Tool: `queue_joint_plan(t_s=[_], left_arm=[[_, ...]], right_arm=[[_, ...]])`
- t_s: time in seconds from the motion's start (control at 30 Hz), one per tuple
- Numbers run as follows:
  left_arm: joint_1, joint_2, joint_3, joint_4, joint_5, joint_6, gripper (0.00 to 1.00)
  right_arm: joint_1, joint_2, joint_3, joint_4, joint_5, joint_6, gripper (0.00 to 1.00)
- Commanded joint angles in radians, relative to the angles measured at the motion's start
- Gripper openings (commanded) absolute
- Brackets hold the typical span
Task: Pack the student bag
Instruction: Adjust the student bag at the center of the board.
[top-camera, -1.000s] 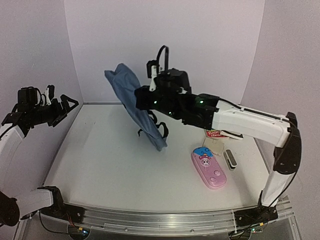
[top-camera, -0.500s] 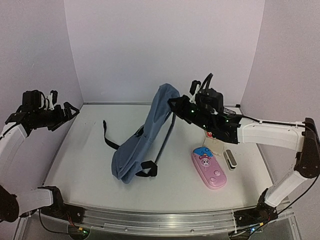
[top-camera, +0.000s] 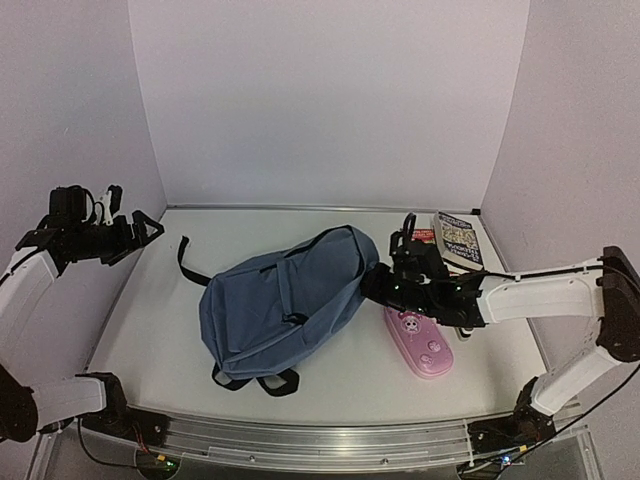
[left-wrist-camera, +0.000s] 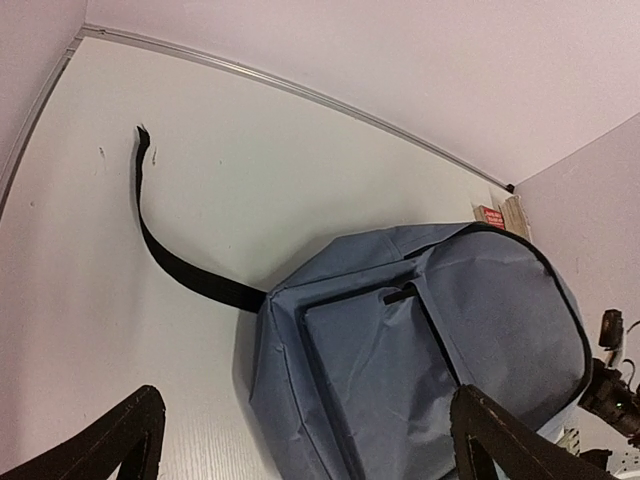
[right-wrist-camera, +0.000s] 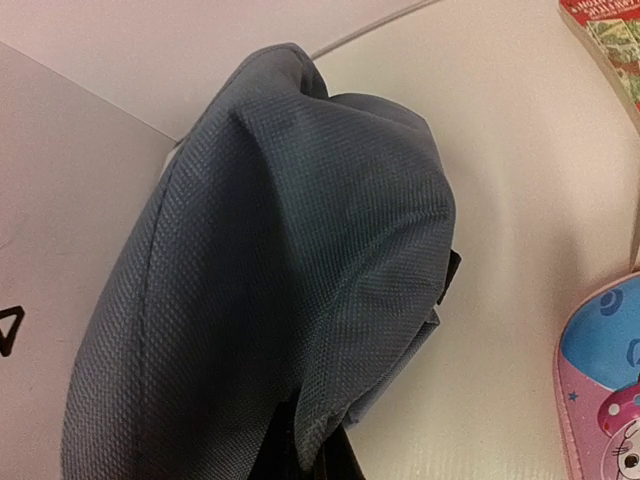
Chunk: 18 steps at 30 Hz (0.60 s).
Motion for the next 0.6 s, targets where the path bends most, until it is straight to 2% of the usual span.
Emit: queue_joint_plan(t_s=[0.0,0.23,0.27,0.43,0.57], left_arm=[[0.0,0.011,-0.014,0.048,0.043,0.019,1.0],[-0.001,0.012,-0.025,0.047,0.041,0.019,1.0],[-0.001,0.013,-0.027,0.046,0.042,0.018,1.0],[0.0,0.009,-0.031,0.042,0.036,0.018,1.0],[-0.001,0.009,-0.029,0.039,0.027,0.018,1.0]], right_arm=[[0.056,0.153,0.085,0.051,-0.017,-0.029,0.0],[0.078,0.296,0.177,0.047,0.055,-0.05,0.02],[0.077,0.292,0.177,0.04,0.068,-0.051,0.08],[0.057,0.185,0.129,-0.014,0.139,-0.049,0.58],[0.054,0.036,0.066,-0.065,0.215,-0.063,0.79]])
